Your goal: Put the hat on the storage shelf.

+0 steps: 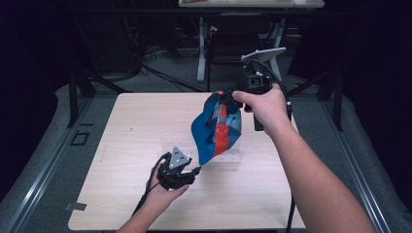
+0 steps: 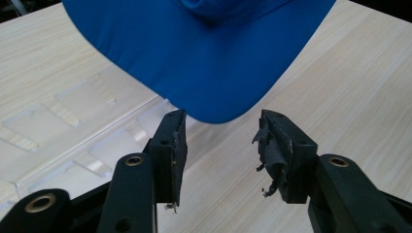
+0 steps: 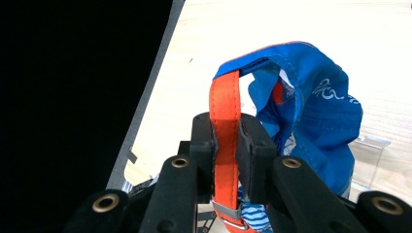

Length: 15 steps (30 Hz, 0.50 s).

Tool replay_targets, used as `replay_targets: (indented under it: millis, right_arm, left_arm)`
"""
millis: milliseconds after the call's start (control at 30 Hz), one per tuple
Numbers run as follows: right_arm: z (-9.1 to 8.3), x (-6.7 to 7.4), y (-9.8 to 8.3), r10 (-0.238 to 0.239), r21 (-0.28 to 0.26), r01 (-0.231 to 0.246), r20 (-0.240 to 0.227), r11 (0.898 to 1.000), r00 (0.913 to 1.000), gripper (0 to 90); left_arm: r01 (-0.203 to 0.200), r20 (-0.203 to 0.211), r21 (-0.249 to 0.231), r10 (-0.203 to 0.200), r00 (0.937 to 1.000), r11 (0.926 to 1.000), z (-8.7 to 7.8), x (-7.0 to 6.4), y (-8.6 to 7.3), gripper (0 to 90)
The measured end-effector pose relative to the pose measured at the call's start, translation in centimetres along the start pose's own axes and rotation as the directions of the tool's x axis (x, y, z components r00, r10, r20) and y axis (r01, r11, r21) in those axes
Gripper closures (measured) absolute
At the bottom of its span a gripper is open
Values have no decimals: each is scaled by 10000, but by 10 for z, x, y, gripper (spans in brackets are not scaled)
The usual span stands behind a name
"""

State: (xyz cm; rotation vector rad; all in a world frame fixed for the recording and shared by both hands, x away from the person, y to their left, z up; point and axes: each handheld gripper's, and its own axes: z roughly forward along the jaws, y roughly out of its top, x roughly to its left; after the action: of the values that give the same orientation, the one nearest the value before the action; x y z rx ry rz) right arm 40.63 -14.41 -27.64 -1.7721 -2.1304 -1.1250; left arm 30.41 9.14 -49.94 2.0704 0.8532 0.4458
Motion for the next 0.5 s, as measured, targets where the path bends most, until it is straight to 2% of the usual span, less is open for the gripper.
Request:
replay_targets:
  millis: [200, 333, 500]
  right_arm:
    - [0, 0, -1, -3, 45, 3, 2, 10000, 10000, 782]
    - [1, 0, -1, -4, 79, 5, -31, 10000, 10000, 782]
    - [1, 0, -2, 7, 57, -7, -52, 10000, 10000, 782]
  left_arm:
    - [-360, -128, 54, 360, 9993, 9993, 5, -7, 4, 608]
    - [-529, -41, 115, 529, 9986, 9985, 7, -11, 6, 609]
    - [-793, -261, 220, 799, 9965, 9966, 11, -16, 10, 647]
